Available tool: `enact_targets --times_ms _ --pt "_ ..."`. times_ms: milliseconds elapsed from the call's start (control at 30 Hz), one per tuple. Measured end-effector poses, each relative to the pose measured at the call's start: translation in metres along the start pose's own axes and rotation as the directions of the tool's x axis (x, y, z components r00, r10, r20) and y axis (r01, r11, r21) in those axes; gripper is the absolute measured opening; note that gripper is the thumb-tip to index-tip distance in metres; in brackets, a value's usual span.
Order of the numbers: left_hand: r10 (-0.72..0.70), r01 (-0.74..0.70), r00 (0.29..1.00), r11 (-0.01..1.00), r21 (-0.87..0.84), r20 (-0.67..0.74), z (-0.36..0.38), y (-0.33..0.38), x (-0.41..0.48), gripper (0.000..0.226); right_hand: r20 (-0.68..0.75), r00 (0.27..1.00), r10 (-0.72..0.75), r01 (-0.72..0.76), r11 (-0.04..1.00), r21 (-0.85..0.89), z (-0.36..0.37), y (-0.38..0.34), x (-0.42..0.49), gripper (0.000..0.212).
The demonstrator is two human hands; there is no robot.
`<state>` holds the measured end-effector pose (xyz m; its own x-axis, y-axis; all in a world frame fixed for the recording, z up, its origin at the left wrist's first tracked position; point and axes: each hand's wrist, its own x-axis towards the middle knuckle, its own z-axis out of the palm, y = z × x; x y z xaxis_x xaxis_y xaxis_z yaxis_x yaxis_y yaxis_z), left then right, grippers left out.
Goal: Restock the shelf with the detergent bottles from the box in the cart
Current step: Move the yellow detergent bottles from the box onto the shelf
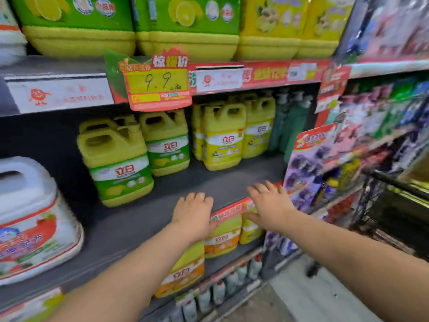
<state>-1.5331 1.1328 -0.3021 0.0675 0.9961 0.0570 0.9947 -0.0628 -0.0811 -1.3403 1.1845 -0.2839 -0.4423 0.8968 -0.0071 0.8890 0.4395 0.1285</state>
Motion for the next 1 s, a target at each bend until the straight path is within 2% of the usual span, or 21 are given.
enact_targets --times_ms 267,367,500,700,1000 --pt "0.098 -0.098 0.995 0.995 -0.017 -0.017 -0.009 0.116 -0.022 0.062 0.021 0.99 0.137 -0.138 0.989 0.055 0.018 0.089 -0.116 0.069" --pt "0.147 -0.146 0.989 0.988 -0.05 0.004 -0.012 0.187 -0.037 0.059 0.045 0.977 0.209 -0.211 0.976 0.046 0.026 0.136 -0.182 0.069" --pt "0.294 -0.291 0.955 0.954 -0.066 0.033 -0.017 0.3 -0.057 0.062 0.051 0.938 0.342 -0.344 0.938 0.046 0.036 0.205 -0.284 0.068" --pt "0.527 -0.525 0.85 0.848 -0.07 0.013 -0.027 0.456 -0.095 0.058 0.176 0.807 0.563 -0.577 0.816 0.04 0.052 0.288 -0.422 0.073" --pt "0.749 -0.745 0.661 0.663 -0.074 0.043 -0.031 0.611 -0.101 0.06 0.16 0.603 0.781 -0.796 0.601 0.07 0.082 0.365 -0.54 0.069"
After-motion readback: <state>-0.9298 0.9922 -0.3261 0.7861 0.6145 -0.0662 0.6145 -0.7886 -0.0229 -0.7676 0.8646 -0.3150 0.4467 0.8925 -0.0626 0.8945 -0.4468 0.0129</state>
